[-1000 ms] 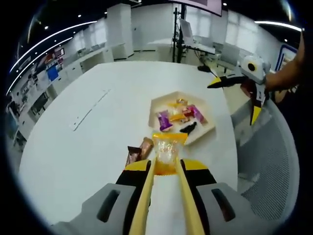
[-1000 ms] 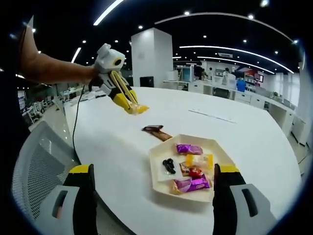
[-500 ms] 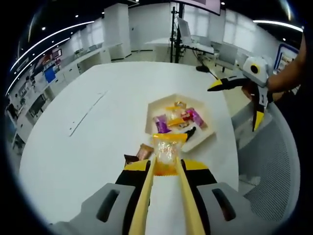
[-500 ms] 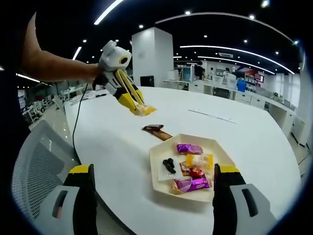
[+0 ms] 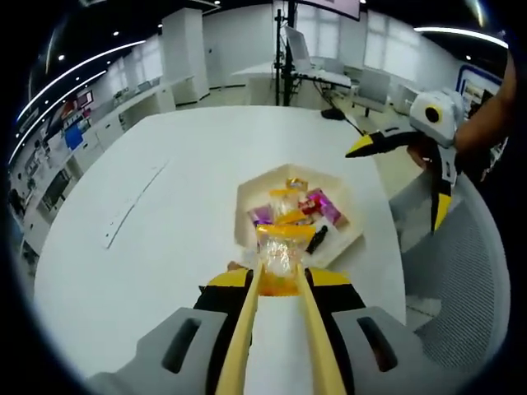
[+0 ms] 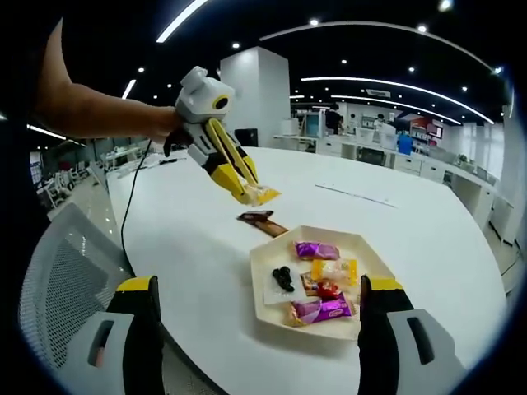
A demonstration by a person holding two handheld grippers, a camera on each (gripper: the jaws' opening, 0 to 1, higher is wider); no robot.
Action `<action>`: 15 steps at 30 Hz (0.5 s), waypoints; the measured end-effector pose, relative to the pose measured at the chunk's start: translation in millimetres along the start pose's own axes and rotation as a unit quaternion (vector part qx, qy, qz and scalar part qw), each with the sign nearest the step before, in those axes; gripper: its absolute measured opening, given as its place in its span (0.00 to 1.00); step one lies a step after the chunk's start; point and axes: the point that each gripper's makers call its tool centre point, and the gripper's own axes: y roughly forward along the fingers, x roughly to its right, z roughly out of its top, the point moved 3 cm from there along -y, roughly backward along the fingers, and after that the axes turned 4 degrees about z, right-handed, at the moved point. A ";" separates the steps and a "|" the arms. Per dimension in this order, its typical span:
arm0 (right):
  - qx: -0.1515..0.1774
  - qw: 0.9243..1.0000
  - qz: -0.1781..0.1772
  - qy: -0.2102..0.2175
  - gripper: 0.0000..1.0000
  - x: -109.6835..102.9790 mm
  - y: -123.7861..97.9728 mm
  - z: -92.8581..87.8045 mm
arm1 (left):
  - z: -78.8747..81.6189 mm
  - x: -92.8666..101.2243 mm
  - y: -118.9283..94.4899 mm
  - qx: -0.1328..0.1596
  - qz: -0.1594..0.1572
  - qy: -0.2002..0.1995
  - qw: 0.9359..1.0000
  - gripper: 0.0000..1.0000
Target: Place the target food into the container with the food tongs after gripping and lifting it, then release it inside without dropping or visibly crushing the food.
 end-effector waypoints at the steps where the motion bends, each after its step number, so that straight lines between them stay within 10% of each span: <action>1: -0.001 1.000 0.000 0.000 0.98 -0.2 -0.1 -0.1 | 2.1 0.0 1.7 0.000 0.001 0.002 1.000 0.21; 15: 0.003 1.000 0.000 -0.001 1.00 0.3 -0.4 0.7 | 23.0 11.2 28.9 -0.003 -0.015 0.020 1.000 0.21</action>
